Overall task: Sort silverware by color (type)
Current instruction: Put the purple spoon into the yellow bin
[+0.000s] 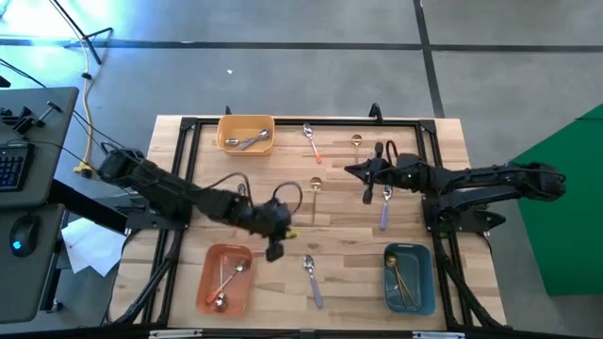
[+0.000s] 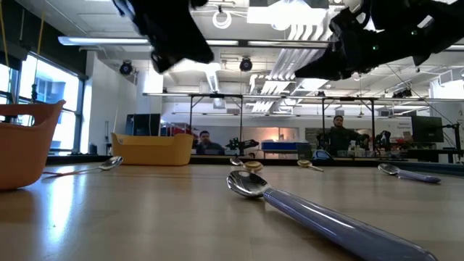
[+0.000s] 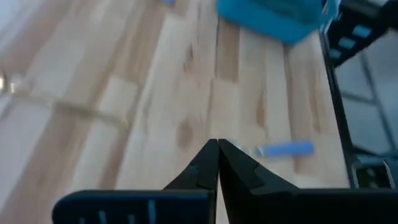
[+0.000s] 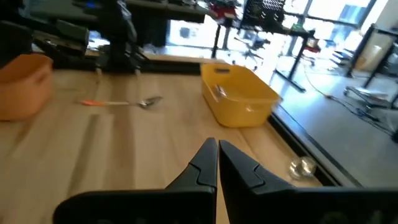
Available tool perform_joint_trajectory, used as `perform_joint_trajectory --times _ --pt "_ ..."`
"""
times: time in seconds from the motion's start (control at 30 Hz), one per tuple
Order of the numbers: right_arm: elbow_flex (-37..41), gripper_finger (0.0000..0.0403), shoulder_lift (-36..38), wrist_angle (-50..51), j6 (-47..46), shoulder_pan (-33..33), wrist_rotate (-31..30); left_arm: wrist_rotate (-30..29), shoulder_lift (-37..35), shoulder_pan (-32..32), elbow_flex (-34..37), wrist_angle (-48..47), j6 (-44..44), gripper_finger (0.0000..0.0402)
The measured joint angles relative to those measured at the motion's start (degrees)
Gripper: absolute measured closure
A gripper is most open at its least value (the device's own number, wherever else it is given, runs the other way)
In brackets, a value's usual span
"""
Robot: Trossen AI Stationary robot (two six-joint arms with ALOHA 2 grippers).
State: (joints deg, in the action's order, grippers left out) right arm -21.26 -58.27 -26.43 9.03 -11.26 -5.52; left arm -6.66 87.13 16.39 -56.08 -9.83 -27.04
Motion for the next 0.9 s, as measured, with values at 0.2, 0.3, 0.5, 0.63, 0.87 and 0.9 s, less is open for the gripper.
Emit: perform_joint_trajectory --times 0.2,0.3,0.5,0.63,0.87,0.9 --pt "-3.62 0.0403 0.15 10.90 -6.33 -5.28 0.04 7.62 0.00 -9.30 11.35 25.74 5.22 0.0401" --pt "-6.61 0.0403 -0.70 18.85 -12.59 -6.62 0.00 9.53 0.00 -12.60 15.91 35.72 6.84 0.0401" --pt "-9.79 0.0402 -1.30 39.68 -23.97 -6.74 -0.83 13.69 0.00 -18.22 22.12 46.86 9.87 0.0401" --pt "-10.54 0.0380 -1.32 53.87 -32.68 -6.74 -1.70 17.19 0.00 -20.71 25.04 49.67 11.34 0.0401" --pt "-13.16 0.0288 -1.32 73.22 -43.50 -7.09 -4.95 18.18 0.02 -22.07 28.44 51.39 12.90 0.0401" --pt "-13.20 0.0275 -1.32 73.55 -43.41 -7.60 -4.88 18.19 0.02 -22.06 28.95 52.11 13.48 0.0401"
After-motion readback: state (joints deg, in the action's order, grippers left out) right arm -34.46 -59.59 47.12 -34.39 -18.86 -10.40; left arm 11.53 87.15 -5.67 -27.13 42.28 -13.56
